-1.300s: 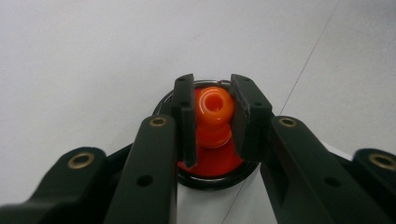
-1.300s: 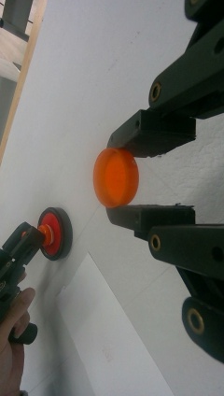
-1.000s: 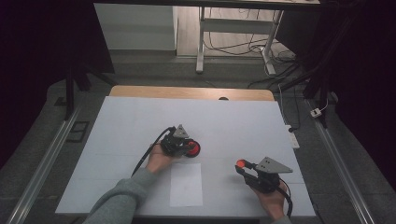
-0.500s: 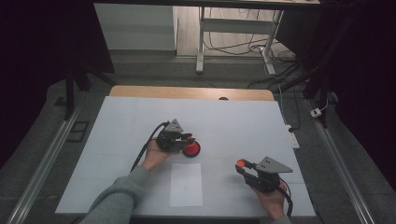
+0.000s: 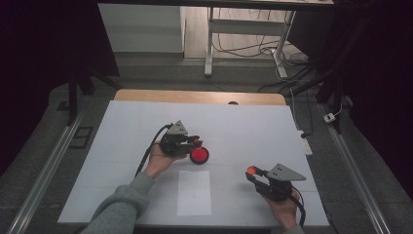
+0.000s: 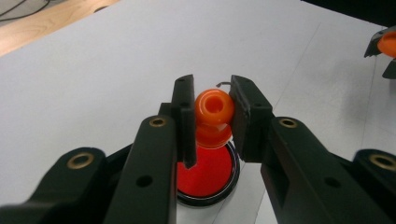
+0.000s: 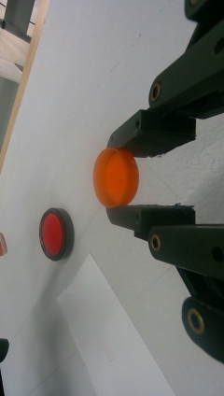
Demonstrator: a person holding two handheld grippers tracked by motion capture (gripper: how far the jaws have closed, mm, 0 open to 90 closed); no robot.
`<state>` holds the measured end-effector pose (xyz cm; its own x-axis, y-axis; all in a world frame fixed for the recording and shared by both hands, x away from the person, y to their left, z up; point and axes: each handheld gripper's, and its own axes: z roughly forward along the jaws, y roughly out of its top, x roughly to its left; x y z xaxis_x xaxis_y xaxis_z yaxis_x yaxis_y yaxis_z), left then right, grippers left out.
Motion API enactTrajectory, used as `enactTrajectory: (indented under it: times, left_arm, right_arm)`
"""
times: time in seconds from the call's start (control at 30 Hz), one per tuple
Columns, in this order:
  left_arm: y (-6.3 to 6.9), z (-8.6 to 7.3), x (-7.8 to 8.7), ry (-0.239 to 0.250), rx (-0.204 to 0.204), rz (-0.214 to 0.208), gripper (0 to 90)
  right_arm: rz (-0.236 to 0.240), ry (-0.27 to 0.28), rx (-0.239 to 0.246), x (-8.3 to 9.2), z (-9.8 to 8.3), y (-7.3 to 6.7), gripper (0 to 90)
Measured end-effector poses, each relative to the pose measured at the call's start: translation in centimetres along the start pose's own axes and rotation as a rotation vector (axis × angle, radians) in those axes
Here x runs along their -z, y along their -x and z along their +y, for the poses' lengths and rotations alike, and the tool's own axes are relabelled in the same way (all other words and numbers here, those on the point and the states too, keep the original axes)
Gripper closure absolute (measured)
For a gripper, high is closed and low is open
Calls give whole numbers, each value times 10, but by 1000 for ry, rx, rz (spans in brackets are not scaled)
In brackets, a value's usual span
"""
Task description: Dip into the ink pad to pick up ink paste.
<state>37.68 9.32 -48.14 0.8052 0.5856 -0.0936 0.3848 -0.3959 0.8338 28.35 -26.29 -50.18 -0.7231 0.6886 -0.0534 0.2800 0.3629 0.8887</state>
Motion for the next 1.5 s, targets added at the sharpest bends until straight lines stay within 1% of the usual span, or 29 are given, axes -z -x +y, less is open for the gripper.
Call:
enactTrajectory:
  times: [0.17,0.53,0.7,1.03,1.33,1.5]
  left_arm:
    - [-1,-2,-5,-27,4,2,721]
    - [-2,-9,-19,-87,-8,10,721]
    - [-2,-12,-24,-100,-4,12,720]
    - [-1,-17,-34,-134,-13,8,721]
    - [0,-18,-38,-155,-29,23,721]
    - [0,-19,-38,-154,-26,20,722]
  right_arm:
    - [-1,0,-1,0,0,0,644]
    - [1,-3,1,0,0,0,643]
    - [1,-3,1,-1,0,0,643]
    - [1,-3,3,-1,-1,0,643]
    - [1,-4,1,-1,-1,0,643]
    - [2,-4,0,-1,-1,0,643]
